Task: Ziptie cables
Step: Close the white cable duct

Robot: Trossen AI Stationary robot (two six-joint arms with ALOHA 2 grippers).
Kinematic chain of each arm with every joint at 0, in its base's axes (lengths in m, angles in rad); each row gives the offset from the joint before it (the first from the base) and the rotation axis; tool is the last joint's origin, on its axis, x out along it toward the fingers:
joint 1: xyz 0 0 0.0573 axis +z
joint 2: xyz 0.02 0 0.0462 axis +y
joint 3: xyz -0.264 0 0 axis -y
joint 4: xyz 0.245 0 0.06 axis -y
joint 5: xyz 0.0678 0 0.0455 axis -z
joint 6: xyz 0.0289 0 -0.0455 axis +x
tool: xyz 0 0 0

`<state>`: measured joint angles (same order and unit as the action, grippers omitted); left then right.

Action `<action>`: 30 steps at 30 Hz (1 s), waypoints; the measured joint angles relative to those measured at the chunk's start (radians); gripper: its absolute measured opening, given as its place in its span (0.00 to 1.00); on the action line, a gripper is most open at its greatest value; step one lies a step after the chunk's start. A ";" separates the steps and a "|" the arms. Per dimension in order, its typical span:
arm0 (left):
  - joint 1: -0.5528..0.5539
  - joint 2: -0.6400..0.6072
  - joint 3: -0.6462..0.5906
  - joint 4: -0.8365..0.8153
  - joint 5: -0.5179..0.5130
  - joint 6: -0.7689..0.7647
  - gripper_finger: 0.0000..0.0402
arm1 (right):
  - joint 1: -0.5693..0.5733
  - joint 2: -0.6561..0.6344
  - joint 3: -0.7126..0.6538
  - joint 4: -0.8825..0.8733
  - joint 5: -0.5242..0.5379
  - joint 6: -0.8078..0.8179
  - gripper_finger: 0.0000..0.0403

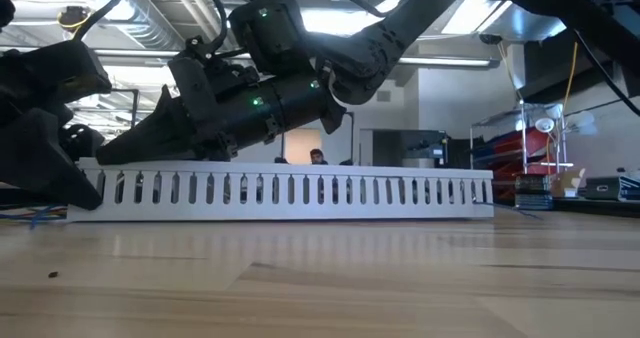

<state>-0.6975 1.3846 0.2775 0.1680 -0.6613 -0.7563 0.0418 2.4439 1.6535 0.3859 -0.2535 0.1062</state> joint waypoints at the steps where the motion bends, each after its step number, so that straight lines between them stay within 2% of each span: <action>1: 0.000 0.000 0.000 0.000 0.000 0.000 0.59 | 0.001 0.008 0.001 0.007 0.000 0.000 0.58; 7: 0.000 0.000 0.000 0.001 0.000 -0.004 0.59 | 0.004 0.012 0.007 -0.007 -0.005 -0.003 0.60; 14: 0.001 0.001 0.002 0.011 0.006 -0.018 0.59 | -0.008 0.006 0.009 -0.037 -0.032 -0.005 0.69; 21: 0.001 -0.002 0.003 0.009 0.004 -0.055 0.59 | -0.037 -0.085 0.007 -0.244 -0.088 -0.028 0.76; 30: 0.001 -0.003 0.003 0.006 0.006 -0.053 0.59 | -0.044 -0.220 0.006 -0.504 -0.004 -0.192 0.75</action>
<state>-0.6968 1.3819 0.2802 0.1738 -0.6552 -0.8093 -0.0027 2.2234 1.6592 -0.1178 -0.2572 -0.0863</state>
